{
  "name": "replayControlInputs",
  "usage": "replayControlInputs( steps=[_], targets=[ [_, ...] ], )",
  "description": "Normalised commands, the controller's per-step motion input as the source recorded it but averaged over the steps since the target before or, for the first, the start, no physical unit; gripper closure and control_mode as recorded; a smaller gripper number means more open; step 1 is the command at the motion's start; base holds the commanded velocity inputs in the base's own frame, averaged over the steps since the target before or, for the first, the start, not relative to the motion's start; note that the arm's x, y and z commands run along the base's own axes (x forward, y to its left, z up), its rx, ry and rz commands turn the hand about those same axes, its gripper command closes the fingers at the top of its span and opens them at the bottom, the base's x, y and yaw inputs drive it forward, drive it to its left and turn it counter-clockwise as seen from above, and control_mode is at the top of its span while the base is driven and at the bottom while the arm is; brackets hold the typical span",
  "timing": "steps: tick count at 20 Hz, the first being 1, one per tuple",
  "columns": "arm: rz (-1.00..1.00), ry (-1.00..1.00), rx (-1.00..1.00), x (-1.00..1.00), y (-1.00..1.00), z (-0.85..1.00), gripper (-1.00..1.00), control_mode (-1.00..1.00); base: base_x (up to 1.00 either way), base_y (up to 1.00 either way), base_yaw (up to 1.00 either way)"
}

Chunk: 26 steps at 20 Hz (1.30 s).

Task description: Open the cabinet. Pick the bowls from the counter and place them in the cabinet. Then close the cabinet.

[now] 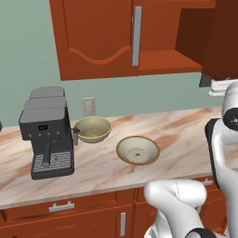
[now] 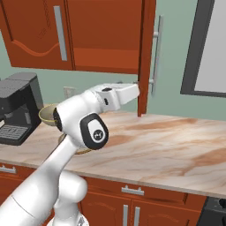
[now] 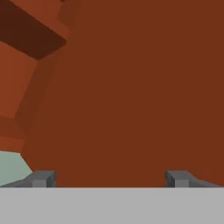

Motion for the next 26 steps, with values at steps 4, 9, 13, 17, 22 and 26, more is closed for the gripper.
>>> replayControlInputs(
  steps=[4, 9, 13, 17, 22, 26],
  targets=[
    [0.00, 0.23, 0.00, 0.41, -1.00, -0.13, -1.00, -1.00, 0.00, 0.00, 0.00],
    [0.00, 0.29, 0.00, 0.36, -0.97, -0.11, -1.00, -1.00, 0.00, 0.00, 0.00],
    [0.00, 0.20, -0.02, 0.18, -0.39, -0.11, -1.00, -1.00, 0.00, 0.00, 0.00],
    [0.00, 0.03, 0.00, -0.15, 0.02, -0.17, -1.00, -1.00, 0.00, 0.00, 0.00],
    [0.00, -0.08, -0.01, -0.43, 0.49, 0.00, -1.00, -1.00, 0.00, 0.00, 0.00],
    [0.03, -0.03, 0.05, -0.26, 0.42, 0.19, -1.00, -1.00, 0.00, 0.00, 0.00]
  ],
)
